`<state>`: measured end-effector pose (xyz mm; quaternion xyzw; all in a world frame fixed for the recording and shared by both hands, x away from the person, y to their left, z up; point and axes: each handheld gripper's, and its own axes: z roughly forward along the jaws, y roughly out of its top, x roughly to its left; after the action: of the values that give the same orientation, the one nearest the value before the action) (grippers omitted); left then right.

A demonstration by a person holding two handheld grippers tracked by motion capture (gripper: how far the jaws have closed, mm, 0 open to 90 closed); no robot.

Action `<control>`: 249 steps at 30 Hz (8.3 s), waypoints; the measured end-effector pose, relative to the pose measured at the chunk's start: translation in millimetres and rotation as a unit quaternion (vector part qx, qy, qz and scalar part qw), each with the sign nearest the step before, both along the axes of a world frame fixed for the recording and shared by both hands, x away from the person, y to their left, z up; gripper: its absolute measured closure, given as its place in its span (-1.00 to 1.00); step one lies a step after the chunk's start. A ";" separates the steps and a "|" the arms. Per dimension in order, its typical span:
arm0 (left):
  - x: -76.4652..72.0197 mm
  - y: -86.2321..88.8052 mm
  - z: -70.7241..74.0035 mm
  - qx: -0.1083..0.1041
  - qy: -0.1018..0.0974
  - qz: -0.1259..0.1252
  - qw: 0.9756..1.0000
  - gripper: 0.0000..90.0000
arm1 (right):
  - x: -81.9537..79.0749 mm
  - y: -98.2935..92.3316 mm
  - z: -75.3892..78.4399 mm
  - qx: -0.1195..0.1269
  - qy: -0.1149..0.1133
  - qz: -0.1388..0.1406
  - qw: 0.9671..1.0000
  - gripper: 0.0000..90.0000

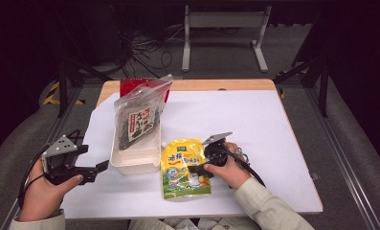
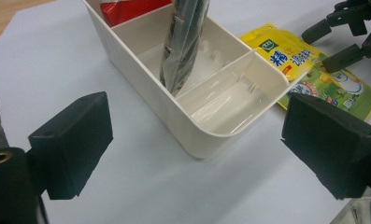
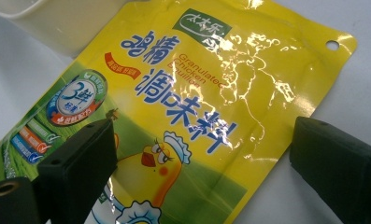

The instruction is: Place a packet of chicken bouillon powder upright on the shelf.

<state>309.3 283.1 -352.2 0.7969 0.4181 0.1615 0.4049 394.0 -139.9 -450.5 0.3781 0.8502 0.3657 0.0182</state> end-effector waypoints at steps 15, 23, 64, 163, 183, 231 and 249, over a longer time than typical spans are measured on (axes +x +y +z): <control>1.6 -2.1 -0.3 -0.002 0.000 -0.005 1.000 -0.80 | -7.2 10.9 -2.5 -0.028 -0.023 -0.006 0.999 -0.83; 2.4 -4.4 -0.1 -0.001 -0.001 -0.009 1.000 -0.80 | -10.7 14.5 -0.9 -0.035 -0.030 -0.023 0.999 -0.55; 5.3 -25.9 1.5 -0.001 -0.006 -0.038 0.999 -0.79 | -26.2 -7.0 25.9 -0.021 -0.061 -0.005 0.998 0.78; 12.9 -157.5 -39.5 -0.152 -0.003 -0.213 0.965 0.90 | -71.6 -17.6 91.5 0.080 -0.184 0.035 0.979 0.80; 0.3 -142.1 -5.0 -0.063 -0.077 -0.255 0.962 0.93 | -71.7 -22.3 98.9 0.122 -0.192 0.067 0.971 0.29; 4.7 -76.7 32.5 -0.062 -0.096 -0.225 0.968 0.93 | -65.9 -89.6 111.6 0.105 -0.206 -0.004 0.973 -0.01; 14.0 -54.3 31.5 -0.057 -0.127 -0.169 0.976 0.93 | -66.4 -105.6 112.7 0.104 -0.204 -0.023 0.973 -0.05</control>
<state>323.3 228.8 -320.7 0.8049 0.2307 0.1666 0.5207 327.6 -245.5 -337.8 0.3151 0.7769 0.5210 0.1601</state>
